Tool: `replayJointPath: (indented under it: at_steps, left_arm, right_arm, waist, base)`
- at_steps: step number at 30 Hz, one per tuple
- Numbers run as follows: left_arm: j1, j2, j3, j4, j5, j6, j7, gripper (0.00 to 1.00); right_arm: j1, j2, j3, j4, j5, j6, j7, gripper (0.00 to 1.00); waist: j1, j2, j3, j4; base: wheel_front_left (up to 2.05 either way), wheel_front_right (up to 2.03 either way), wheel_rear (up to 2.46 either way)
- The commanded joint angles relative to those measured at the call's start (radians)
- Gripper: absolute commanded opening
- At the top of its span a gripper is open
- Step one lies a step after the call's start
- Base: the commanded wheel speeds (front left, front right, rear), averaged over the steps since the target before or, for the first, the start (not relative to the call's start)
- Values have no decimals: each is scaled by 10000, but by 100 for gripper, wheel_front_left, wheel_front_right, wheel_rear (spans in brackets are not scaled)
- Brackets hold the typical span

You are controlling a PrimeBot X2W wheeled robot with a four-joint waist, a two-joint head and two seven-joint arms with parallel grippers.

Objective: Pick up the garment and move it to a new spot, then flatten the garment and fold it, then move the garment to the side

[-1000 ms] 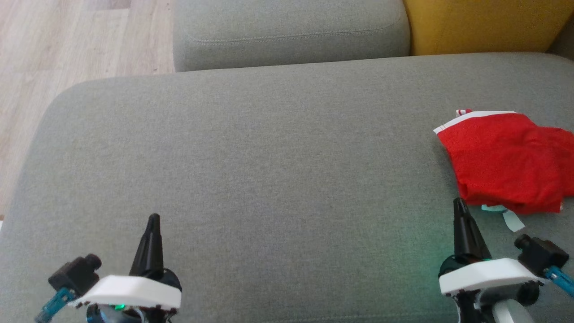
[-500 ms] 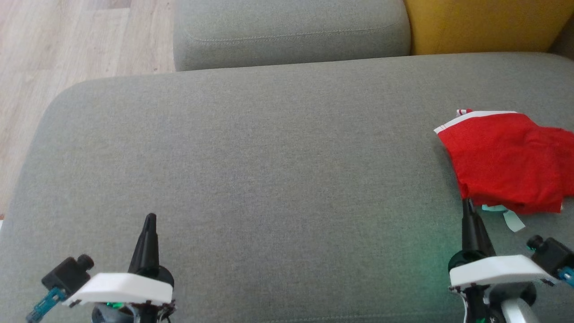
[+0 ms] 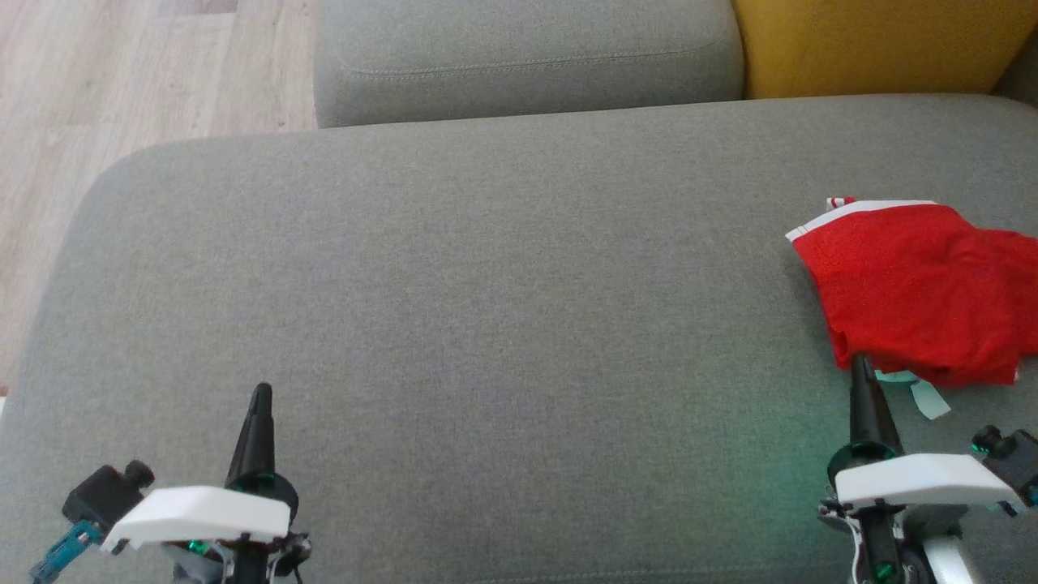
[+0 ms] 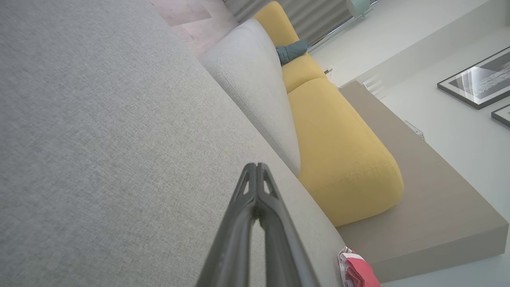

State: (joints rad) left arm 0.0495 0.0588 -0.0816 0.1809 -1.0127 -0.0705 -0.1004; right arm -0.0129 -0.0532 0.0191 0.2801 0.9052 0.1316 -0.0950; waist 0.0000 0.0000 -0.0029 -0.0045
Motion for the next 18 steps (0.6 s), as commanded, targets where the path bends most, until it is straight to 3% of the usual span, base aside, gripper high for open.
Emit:
replayJointPath:
  at_steps: [1, 18]
  left_arm:
    - [-655, 160, 301, -264, -258, -101, 69, 0]
    - [-889, 176, 627, -29, -1862, -234, 526, 0]
  right_arm:
    - [-545, -209, 19, -359, 317, -5, 55, 0]
    - [-643, -222, -232, -363, 2185, -6, 508, 0]
  waist:
    - [0, 0, 1, 1]
    - [0, 0, 17, 13]
  base:
    - [0, 0, 0]
    - [0, 0, 0]
